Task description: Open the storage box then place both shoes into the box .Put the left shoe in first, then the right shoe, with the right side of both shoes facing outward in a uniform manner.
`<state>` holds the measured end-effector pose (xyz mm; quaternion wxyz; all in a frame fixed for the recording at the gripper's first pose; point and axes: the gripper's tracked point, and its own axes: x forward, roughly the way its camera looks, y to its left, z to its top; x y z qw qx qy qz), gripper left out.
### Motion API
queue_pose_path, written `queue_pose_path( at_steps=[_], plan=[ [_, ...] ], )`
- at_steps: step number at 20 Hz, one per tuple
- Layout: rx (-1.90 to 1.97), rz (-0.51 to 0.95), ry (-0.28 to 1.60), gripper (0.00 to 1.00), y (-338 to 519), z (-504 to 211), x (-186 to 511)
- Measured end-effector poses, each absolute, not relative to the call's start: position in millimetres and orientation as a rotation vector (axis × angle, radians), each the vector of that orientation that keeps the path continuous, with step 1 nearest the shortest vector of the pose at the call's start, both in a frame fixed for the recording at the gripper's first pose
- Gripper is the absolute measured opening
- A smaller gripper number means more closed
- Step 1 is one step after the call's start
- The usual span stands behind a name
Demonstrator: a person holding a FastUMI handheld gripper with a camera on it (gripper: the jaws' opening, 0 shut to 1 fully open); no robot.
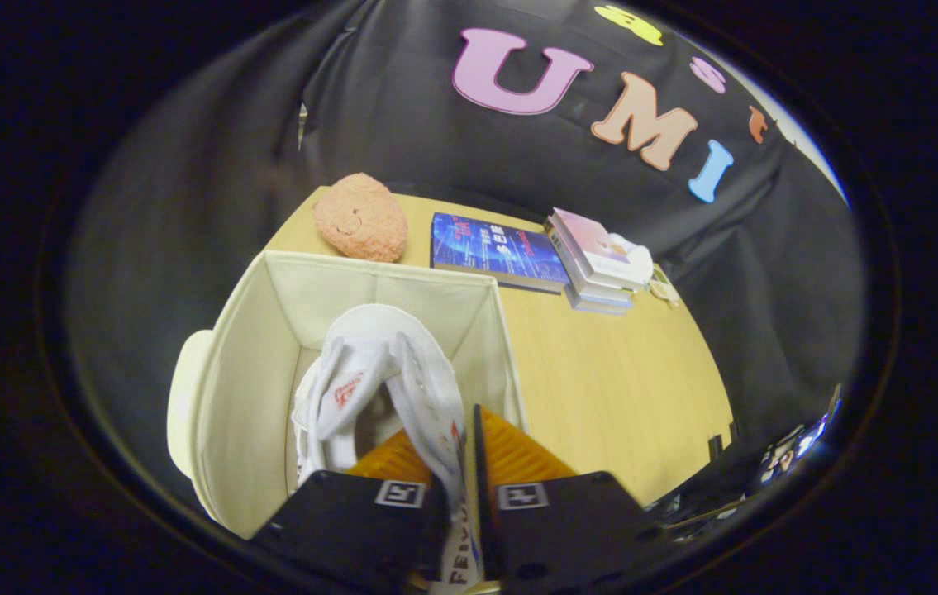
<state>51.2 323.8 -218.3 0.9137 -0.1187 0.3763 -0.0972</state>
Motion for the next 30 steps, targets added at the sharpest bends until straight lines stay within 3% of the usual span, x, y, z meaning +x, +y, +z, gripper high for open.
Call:
queue_pose_path(
  at_steps=[2,9,23,30],
  plan=[
    [-0.171,-0.144,0.782,0.48,333.4,-225.2,49.9],
    [0.056,-0.072,0.597,1.0,311.4,-143.3,61.6],
    [0.094,-0.027,0.036,1.0,151.5,58.8,74.9],
    [-0.043,-0.067,-0.018,0.99,91.5,83.7,69.7]
  ],
)
